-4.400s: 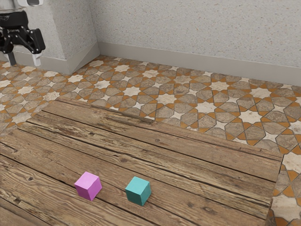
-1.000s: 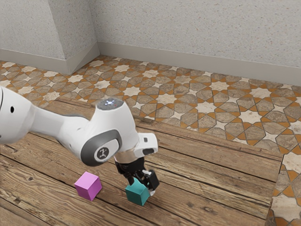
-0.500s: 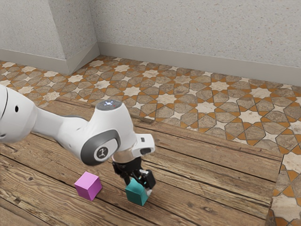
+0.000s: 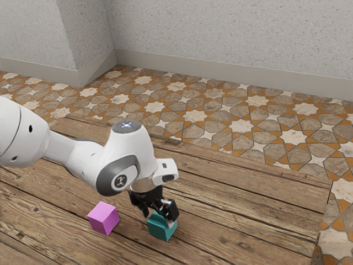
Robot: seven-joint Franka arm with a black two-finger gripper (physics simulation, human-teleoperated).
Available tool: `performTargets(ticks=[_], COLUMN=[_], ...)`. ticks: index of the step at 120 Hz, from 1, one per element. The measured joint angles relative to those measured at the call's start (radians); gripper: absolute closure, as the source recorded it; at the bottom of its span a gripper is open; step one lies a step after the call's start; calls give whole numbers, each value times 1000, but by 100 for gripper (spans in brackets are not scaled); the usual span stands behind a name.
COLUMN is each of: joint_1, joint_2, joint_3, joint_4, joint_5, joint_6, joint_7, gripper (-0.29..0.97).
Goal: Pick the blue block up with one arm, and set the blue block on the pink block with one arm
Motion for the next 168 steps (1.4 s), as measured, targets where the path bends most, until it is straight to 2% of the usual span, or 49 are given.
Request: performTargets(ticks=[71,132,153,168], joint_1=[6,7,6,5], joint_2=[54,38,14,-60], joint_3=[0,2,3,7], joint_4=[36,36,31,22], joint_5=[2,6,11,17], joint_6=[4,3,-1,-29], joint_7=[-1,-9,-18,-23], gripper=[3,32,33,34])
